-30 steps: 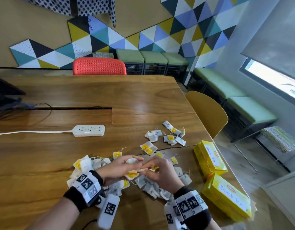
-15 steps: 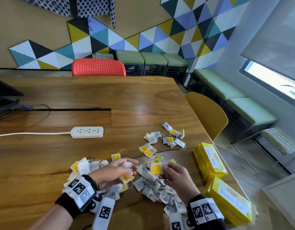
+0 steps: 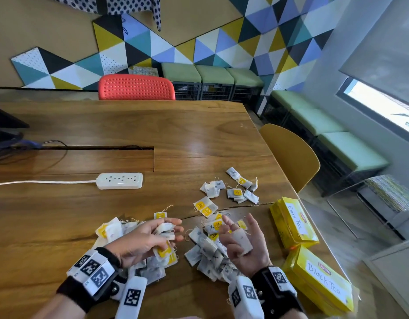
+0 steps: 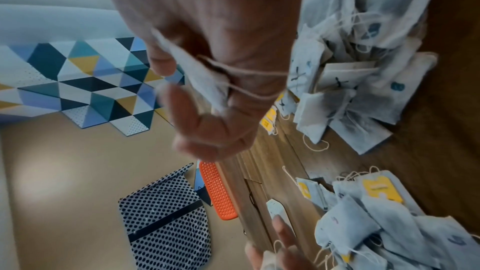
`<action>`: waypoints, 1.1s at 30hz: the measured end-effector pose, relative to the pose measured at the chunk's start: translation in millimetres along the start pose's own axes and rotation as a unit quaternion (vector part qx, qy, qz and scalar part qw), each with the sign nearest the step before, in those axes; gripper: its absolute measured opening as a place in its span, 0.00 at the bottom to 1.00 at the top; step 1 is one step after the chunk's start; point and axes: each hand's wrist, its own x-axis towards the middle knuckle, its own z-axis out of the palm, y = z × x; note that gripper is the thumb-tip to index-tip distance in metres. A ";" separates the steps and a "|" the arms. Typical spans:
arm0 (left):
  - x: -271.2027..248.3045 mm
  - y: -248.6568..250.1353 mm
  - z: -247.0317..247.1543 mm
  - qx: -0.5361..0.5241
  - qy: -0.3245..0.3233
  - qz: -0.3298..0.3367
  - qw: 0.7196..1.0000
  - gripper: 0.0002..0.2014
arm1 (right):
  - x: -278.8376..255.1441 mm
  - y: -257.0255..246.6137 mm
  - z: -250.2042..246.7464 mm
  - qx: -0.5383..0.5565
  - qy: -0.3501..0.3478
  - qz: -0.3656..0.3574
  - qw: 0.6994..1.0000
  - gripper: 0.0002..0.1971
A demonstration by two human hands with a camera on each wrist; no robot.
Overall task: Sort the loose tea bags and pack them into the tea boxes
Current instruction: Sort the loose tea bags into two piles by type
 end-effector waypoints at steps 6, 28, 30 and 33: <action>-4.2 0.2 -1.4 -0.047 0.003 -0.001 0.999 0.28 | 5.4 3.1 -3.3 -0.013 -0.062 0.028 0.998 0.42; -32.2 26.0 -28.5 -0.358 0.075 0.106 0.925 0.21 | 72.6 80.0 81.5 -0.637 0.060 -0.088 0.763 0.08; -30.8 25.0 -29.9 -0.341 0.088 0.119 0.928 0.20 | 67.2 77.2 83.9 -0.654 0.045 -0.164 0.737 0.07; -26.4 20.2 -26.3 -0.316 0.099 0.111 0.937 0.18 | 59.7 76.7 85.2 -0.732 -0.047 -0.260 0.628 0.13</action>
